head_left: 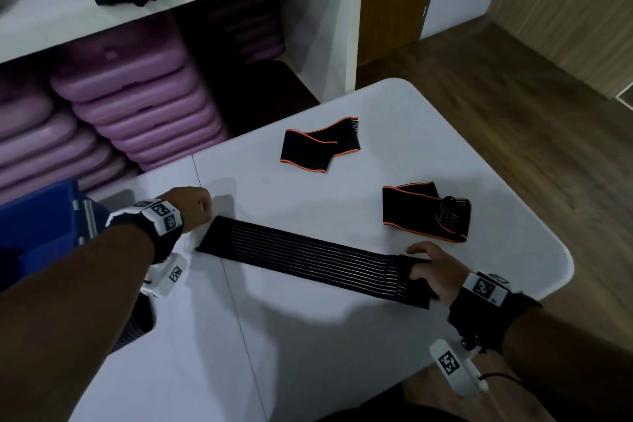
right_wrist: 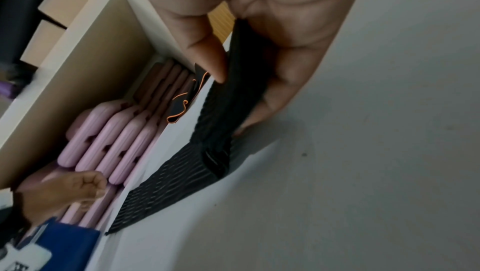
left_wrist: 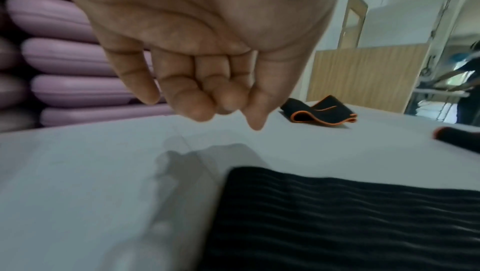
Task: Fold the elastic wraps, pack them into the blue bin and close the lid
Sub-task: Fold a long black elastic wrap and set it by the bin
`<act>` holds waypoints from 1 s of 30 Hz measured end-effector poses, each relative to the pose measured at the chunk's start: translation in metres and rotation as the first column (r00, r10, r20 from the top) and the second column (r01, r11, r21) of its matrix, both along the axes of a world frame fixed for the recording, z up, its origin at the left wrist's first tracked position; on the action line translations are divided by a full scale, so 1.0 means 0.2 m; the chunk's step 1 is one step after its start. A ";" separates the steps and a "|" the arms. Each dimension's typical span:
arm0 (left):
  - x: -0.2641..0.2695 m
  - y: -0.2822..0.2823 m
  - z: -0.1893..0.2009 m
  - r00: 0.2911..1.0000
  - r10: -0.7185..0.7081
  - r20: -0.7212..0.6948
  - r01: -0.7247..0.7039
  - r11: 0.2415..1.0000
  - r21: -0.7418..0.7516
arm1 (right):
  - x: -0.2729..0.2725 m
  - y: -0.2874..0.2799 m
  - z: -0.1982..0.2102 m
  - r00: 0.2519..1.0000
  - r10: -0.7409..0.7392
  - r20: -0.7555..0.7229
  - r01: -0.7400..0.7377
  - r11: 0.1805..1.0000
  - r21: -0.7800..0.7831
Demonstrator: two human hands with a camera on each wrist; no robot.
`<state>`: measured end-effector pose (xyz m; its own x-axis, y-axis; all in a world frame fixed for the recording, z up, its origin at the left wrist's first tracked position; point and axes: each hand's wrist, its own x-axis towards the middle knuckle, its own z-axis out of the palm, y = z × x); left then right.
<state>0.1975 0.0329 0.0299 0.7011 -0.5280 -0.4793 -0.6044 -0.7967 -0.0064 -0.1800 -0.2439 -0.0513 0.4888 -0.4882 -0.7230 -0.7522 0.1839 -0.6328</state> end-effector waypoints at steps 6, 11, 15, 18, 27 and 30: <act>-0.47 -0.15 -0.13 0.977 -0.210 -0.044 0.206 0.975 -0.086 | 0.01 -0.01 -0.01 0.997 -0.048 0.057 0.043 0.995 0.089; -0.78 -0.24 -0.26 0.969 -0.227 -0.097 0.217 0.970 -0.108 | 0.00 -0.01 0.02 0.999 -0.012 0.044 0.014 1.000 -0.024; -0.84 -0.19 -0.31 0.983 -0.173 -0.056 0.169 0.983 -0.072 | 0.00 0.00 0.07 0.997 -0.006 0.081 0.014 0.996 -0.093; -0.76 -0.15 -0.31 0.984 -0.176 -0.027 0.173 0.982 -0.070 | 0.00 -0.01 0.07 0.994 0.047 0.101 -0.043 0.998 -0.036; -0.88 -0.38 -0.11 0.891 -0.449 -0.058 0.416 0.863 -0.287 | 0.00 0.01 0.07 0.989 -0.066 0.130 0.026 0.959 0.282; -1.11 -0.54 -0.05 0.803 -0.564 -0.194 0.426 0.771 -0.474 | 0.01 0.03 0.10 0.970 -0.115 0.213 0.031 0.932 0.360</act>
